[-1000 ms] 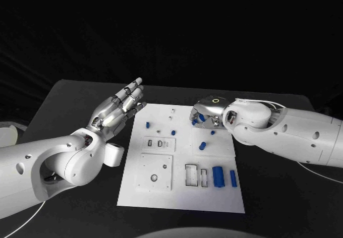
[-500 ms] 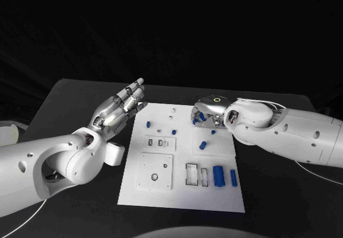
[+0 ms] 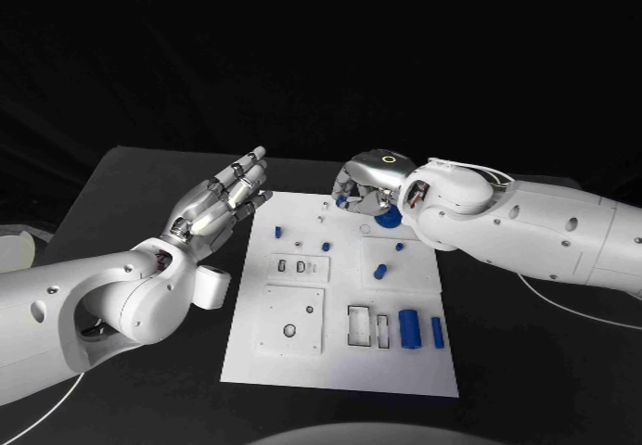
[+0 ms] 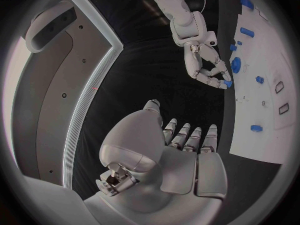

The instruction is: Assemble the parts on the task board

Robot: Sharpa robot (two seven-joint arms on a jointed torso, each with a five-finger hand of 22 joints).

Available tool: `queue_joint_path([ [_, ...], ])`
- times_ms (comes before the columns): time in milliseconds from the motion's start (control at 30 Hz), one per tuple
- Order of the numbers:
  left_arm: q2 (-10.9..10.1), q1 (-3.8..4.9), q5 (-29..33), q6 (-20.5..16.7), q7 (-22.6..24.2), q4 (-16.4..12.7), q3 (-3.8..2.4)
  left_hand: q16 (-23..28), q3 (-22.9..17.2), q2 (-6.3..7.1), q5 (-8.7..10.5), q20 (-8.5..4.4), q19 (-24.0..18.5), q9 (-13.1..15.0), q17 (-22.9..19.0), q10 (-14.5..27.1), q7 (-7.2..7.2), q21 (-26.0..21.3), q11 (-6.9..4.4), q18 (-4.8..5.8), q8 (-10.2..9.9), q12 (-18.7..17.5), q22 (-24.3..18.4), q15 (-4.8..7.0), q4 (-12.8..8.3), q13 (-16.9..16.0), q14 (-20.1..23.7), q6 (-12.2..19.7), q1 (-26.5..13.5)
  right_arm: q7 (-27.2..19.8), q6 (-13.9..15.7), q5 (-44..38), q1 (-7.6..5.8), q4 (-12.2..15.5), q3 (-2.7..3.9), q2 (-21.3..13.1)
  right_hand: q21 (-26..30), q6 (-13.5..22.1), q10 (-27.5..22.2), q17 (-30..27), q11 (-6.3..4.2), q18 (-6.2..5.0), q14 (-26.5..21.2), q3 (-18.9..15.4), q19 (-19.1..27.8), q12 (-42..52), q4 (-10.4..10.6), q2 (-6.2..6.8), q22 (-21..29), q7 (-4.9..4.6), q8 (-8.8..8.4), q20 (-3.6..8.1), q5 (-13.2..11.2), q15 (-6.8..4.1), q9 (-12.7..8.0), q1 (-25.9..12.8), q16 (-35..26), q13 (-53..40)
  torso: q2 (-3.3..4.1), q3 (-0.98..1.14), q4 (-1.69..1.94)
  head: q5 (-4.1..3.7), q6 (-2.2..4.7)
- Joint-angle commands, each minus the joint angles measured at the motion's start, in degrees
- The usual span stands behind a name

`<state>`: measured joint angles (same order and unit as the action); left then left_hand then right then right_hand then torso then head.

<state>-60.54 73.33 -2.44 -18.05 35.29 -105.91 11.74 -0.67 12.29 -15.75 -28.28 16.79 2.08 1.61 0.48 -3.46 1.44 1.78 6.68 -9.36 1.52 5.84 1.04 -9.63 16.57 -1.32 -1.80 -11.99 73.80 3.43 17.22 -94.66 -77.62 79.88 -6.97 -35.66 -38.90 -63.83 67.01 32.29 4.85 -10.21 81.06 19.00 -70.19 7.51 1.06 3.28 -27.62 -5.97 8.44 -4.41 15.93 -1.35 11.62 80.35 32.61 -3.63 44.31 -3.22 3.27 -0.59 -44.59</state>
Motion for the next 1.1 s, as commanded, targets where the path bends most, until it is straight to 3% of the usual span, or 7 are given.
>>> queue_joint_path([
  [33,0.2,0.12,-0.1,0.7,0.4,0.1,-0.01,-0.3,-0.3,-0.08,-0.19,-0.06,0.2,0.1,0.1,-0.2,0.26,0.3,0.21,-0.93,0.2,0.3,0.0,-0.31,-0.1,-0.1,0.1,0.0,0.4,0.4,-0.2,2.4,-0.17,-2.8,0.08,2.3,-0.1,0.4,1.2,0.1,-1.20,-0.04,0.3,0.2,0.4,-0.4,0.4,0.02,-0.1,-0.08,-0.26,-0.05,-0.1,0.20,0.0,-0.2,0.3,0.0,0.32,-0.02,0.30,-0.18,0.27],
  [433,0.6,0.12,-0.1,0.9,0.4,0.2,0.00,-0.3,-0.3,-0.04,-0.20,-0.06,0.2,0.1,0.1,-0.3,0.31,0.3,0.20,-0.92,0.3,0.4,0.0,-0.34,-0.1,-0.1,0.0,-0.1,0.5,-0.1,-1.7,3.0,0.99,-11.1,0.17,9.5,-0.3,0.9,1.1,0.3,-1.09,-0.07,0.3,0.5,0.6,-1.1,0.4,0.27,-0.5,-0.28,-0.63,-0.15,0.4,0.28,0.1,0.0,0.4,0.0,0.78,-0.14,0.81,-0.86,0.52],
  [833,0.8,0.11,-0.1,1.1,0.4,0.3,0.00,-0.4,-0.4,-0.06,-0.25,-0.05,0.3,0.1,0.1,-0.3,0.48,0.3,0.21,-0.91,0.3,0.4,0.0,-0.40,-0.1,-0.1,0.0,-0.3,0.6,0.3,-2.9,2.2,2.04,-13.1,0.18,10.6,-0.6,1.6,0.7,0.6,-0.80,-0.06,-0.1,0.9,1.1,-1.9,0.2,0.63,-1.1,-0.51,-1.19,-0.29,0.7,0.46,0.1,0.2,0.5,0.0,0.59,-0.13,0.65,-0.45,0.33],
  [1100,1.0,0.11,-0.1,1.3,0.4,0.6,0.00,-0.4,-0.4,-0.13,-0.31,-0.04,0.3,0.1,0.1,-0.3,0.74,0.3,0.21,-0.88,0.3,0.4,0.1,-0.47,0.0,-0.1,0.0,-0.4,0.7,-1.4,0.0,2.8,2.44,-13.1,0.19,10.1,-2.1,1.9,0.8,2.1,-0.73,-0.10,1.0,1.6,0.9,-2.7,0.2,0.84,-2.5,-0.60,-1.60,-0.37,1.9,0.43,0.4,0.3,2.7,-0.1,0.53,-0.07,0.60,-0.39,0.65],
])
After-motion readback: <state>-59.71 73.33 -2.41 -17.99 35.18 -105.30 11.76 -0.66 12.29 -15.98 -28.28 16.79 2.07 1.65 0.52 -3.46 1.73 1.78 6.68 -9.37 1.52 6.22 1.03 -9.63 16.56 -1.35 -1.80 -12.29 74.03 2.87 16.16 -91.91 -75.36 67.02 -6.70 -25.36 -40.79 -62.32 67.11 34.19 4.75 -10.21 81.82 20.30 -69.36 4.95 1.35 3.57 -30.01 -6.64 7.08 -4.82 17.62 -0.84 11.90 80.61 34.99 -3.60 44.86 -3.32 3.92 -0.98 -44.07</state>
